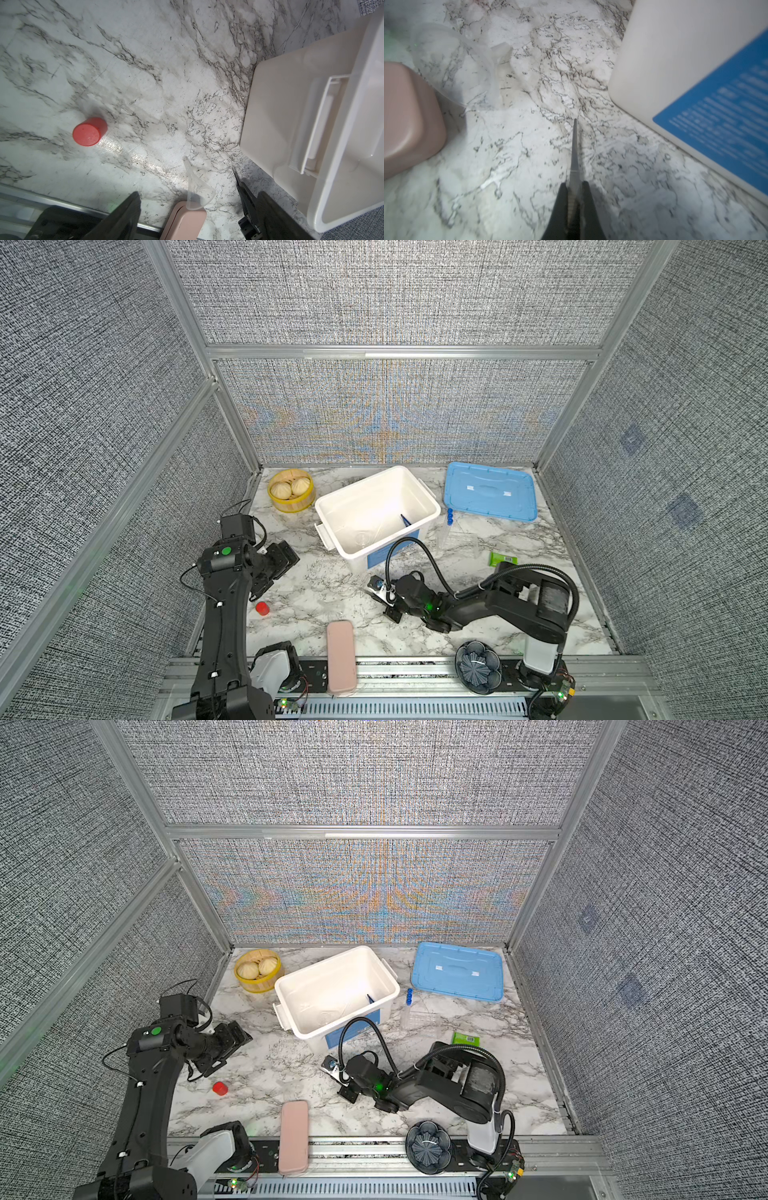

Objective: Organize the chemistry lab equipment
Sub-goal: 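Lift the metal tweezers and carry them toward the white tub, then lower the metal tweezers into the white tub and open the right gripper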

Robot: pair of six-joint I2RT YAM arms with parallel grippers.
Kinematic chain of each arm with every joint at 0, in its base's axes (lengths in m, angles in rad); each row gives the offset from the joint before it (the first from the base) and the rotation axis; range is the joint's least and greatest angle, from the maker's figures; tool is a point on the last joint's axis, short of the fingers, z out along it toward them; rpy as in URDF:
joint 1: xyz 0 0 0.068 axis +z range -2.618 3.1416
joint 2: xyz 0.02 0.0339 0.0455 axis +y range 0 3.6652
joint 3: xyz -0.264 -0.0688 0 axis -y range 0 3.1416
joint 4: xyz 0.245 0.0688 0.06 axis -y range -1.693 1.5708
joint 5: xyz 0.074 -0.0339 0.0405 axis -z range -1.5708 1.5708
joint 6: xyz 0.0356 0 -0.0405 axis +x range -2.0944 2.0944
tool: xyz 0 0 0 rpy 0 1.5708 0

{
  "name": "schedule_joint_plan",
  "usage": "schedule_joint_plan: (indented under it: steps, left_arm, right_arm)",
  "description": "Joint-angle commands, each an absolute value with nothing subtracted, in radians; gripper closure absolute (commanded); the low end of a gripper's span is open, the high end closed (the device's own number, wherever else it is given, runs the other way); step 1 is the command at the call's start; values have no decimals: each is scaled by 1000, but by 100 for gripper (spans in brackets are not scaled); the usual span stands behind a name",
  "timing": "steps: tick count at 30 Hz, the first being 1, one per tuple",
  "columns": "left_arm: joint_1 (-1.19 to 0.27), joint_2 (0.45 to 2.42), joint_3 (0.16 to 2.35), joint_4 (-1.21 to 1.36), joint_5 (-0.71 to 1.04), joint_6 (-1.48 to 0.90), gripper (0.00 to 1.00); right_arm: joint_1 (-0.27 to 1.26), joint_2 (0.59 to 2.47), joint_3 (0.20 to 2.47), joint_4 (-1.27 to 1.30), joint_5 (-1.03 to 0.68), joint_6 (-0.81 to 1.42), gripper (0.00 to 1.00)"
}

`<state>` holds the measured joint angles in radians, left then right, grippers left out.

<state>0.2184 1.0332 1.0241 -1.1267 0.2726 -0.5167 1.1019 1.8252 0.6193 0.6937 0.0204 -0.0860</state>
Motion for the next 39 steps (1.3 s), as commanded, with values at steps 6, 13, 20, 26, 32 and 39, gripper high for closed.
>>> schedule_joint_plan:
  steps: [6,13,20,26,32,39]
  left_arm:
    - [219,1054,1034,-1088,296,-538,12]
    - [219,1059,1031,-1075,322,-549,12]
    - [220,1062,1025,-1067,349,-548,12]
    - [219,1068,1009,-1047,362,-553,12]
    - [219,1088,995,-1035,405,-572,12]
    - [219,1130,936,-983,544,-581,13]
  right_arm:
    - [1096,1613,562,554,89,-96,100]
    - [1067,1401,613,401,71,-173,100]
    - [999,1238,788,135,-44,-277,100]
    - [902,1305,1043,-40,-119,-332,100]
    - [763,1515,1369,-327,-139,-346,100]
    - [678,1805,1717,-583,55,-253,100]
